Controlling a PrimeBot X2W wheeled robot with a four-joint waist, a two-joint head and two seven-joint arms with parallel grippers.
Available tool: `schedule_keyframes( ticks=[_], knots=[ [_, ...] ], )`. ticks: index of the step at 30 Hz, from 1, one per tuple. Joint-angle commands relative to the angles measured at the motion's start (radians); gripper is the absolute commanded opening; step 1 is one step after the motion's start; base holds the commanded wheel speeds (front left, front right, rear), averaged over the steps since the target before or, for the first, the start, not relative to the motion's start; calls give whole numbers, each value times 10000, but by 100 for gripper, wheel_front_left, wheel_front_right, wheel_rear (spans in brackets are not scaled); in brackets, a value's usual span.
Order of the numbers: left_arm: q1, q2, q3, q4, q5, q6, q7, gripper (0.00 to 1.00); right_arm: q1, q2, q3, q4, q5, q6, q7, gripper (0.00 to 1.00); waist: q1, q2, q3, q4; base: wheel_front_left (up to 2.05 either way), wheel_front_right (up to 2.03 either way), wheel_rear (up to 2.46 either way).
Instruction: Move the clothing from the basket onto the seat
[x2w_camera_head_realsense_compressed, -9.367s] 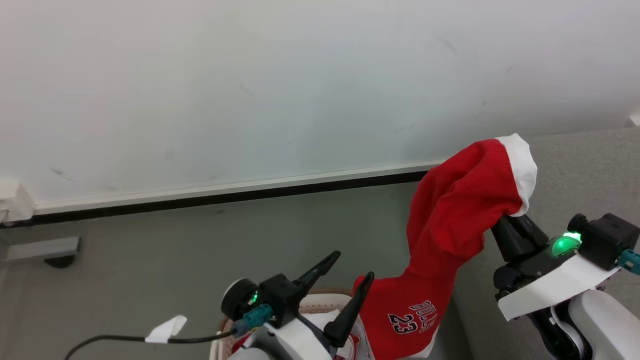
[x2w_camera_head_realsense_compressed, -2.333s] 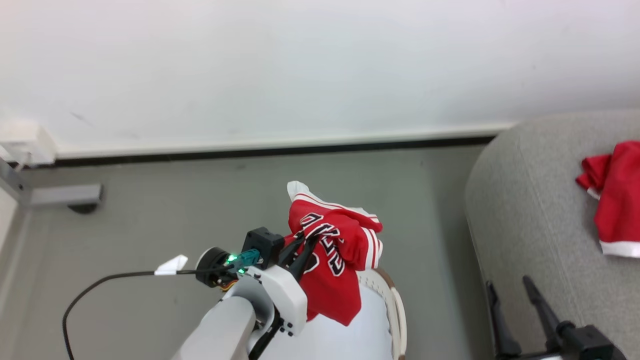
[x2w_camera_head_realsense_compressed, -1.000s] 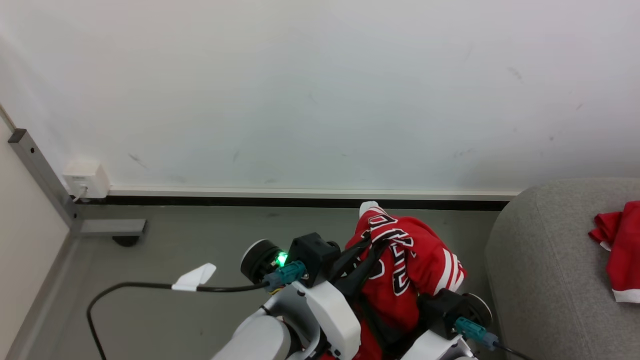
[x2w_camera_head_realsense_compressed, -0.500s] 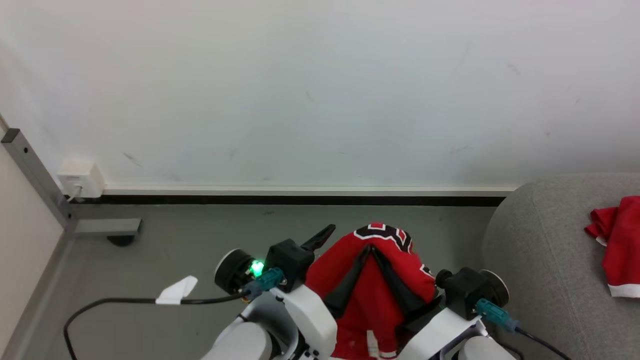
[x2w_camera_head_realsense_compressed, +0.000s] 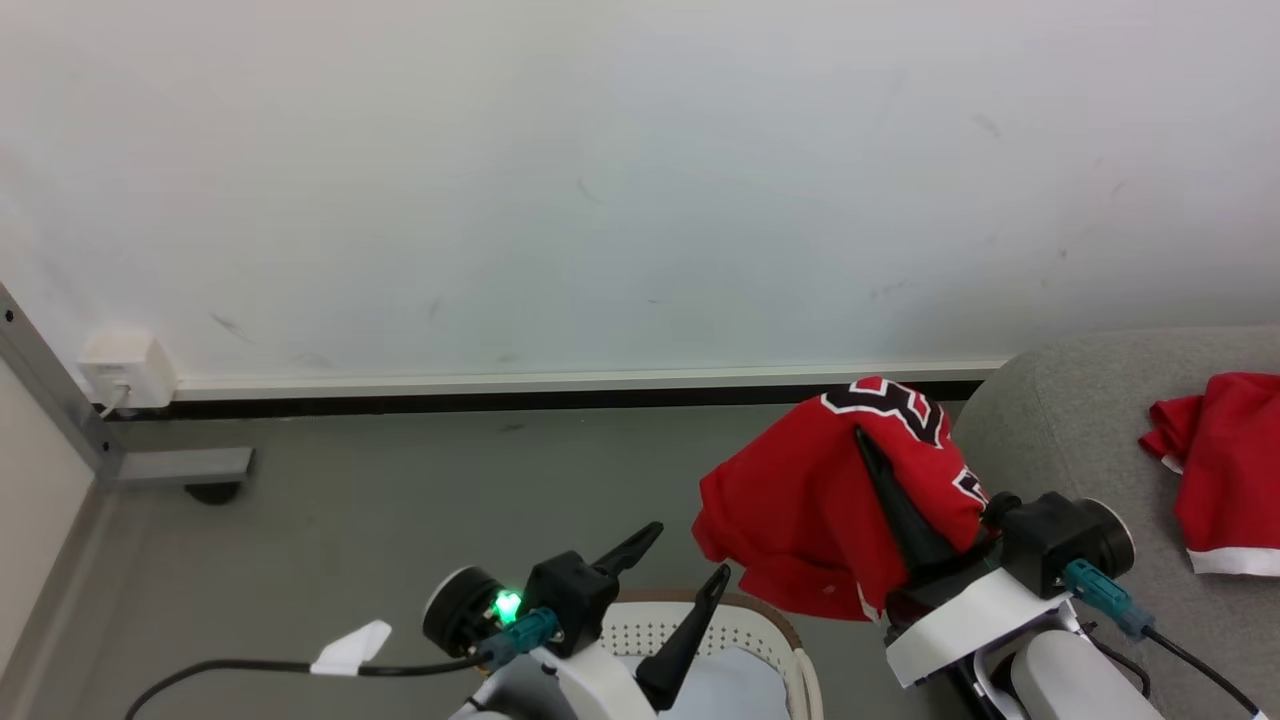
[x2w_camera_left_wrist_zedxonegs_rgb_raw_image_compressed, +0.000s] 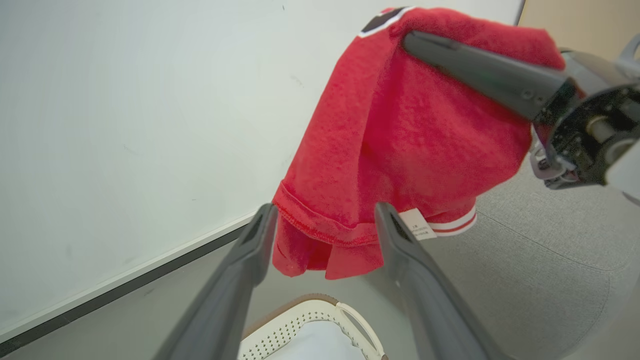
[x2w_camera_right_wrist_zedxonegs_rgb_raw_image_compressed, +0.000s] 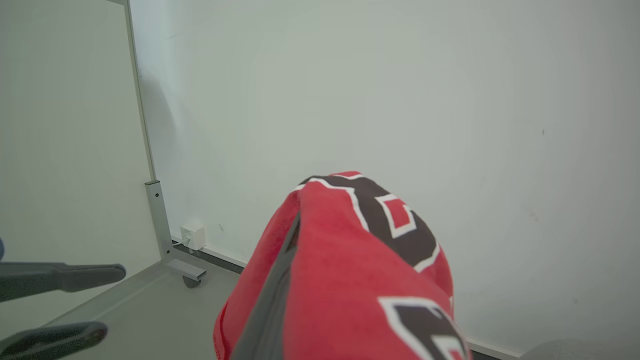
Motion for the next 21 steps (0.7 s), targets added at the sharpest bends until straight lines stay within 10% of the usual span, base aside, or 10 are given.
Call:
schedule_keyframes(
  ticks=[1, 21],
  knots=[
    [133, -37, -17, 23, 23, 59, -90, 100, 76, -108, -142, -112, -72, 1, 3, 0, -1, 0, 10, -68, 0, 0, 0],
    [-343, -426, -306, 40, -75, -23, -472, 100, -34, -1105, -780, -545, 72, 1, 3, 0, -1, 0, 725, -2924, 0, 0, 0]
  ],
)
